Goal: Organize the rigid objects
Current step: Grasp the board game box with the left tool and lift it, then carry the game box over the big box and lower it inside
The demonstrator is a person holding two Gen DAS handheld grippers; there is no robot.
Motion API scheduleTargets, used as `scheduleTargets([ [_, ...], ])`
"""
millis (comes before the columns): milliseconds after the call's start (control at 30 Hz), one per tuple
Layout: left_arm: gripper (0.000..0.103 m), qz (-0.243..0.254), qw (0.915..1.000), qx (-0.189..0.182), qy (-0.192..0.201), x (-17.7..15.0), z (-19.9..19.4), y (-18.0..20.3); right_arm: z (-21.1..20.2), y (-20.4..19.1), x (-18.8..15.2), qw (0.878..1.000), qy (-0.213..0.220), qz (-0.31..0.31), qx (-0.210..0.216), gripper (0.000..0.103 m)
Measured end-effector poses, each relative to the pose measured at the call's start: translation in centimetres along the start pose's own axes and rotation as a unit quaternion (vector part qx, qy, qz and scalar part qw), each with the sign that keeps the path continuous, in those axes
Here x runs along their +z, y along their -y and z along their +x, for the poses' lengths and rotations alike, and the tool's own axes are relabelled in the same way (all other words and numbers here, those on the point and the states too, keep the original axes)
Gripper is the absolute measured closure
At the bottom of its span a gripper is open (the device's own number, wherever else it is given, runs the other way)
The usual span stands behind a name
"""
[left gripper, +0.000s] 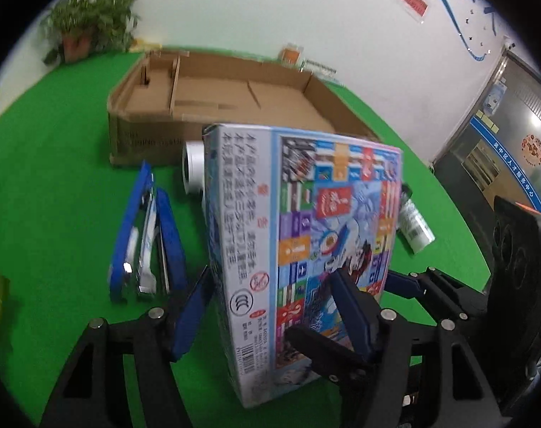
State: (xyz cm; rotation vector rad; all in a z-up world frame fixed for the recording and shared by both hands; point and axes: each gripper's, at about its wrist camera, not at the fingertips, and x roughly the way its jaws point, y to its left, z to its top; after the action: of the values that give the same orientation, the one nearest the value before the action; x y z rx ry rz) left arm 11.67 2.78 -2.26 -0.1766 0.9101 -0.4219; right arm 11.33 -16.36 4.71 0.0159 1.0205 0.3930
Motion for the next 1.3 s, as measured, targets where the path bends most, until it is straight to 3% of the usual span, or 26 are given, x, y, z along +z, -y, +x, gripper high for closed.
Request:
scheduleTargets([
  [133,0.035,0.010,0.9990,0.003,0.043,2.8,-2.2,0.1,-2.1,-0.2,2.8,0.999,0.049,0.009,0.007,0.018],
  [367,0.035,0.030,0.9913,-0.001,0.128,9.9,-4.9,0.9,-6.0,-1.1,10.2,0.988,0.149,-0.025,-0.022,0.020],
  [567,0.035,0.050,0.9872,0.008,0.151,17.6,-5.4,0.9,-6.7,-1.2,18.3,0.983,0.174,-0.036,-0.041,0.022],
  [700,0.035,0.047,0.9921,0.020,0.115,22.6,-3.1,-0.5,-5.1,0.3,23.2,0.986,0.159,-0.025,-0.034,0.022],
  [800,0.035,0.029,0.9961,0.030,0.077,24.7,-0.1,-2.0,-1.5,1.5,27.6,0.994,0.106,0.004,-0.009,0.023],
  [967,0.035,-0.016,0.9992,0.036,-0.004,26.7,6.5,-5.5,6.0,3.5,31.5,0.999,0.027,0.021,0.000,0.025],
  [1100,0.035,-0.028,0.9963,0.052,-0.063,25.5,11.5,-7.8,11.1,5.2,30.5,0.998,-0.027,0.049,0.014,0.033],
  [1300,0.035,-0.039,0.9896,0.065,-0.122,23.5,16.0,-9.6,17.6,6.1,28.4,0.993,-0.090,0.071,0.019,0.035],
])
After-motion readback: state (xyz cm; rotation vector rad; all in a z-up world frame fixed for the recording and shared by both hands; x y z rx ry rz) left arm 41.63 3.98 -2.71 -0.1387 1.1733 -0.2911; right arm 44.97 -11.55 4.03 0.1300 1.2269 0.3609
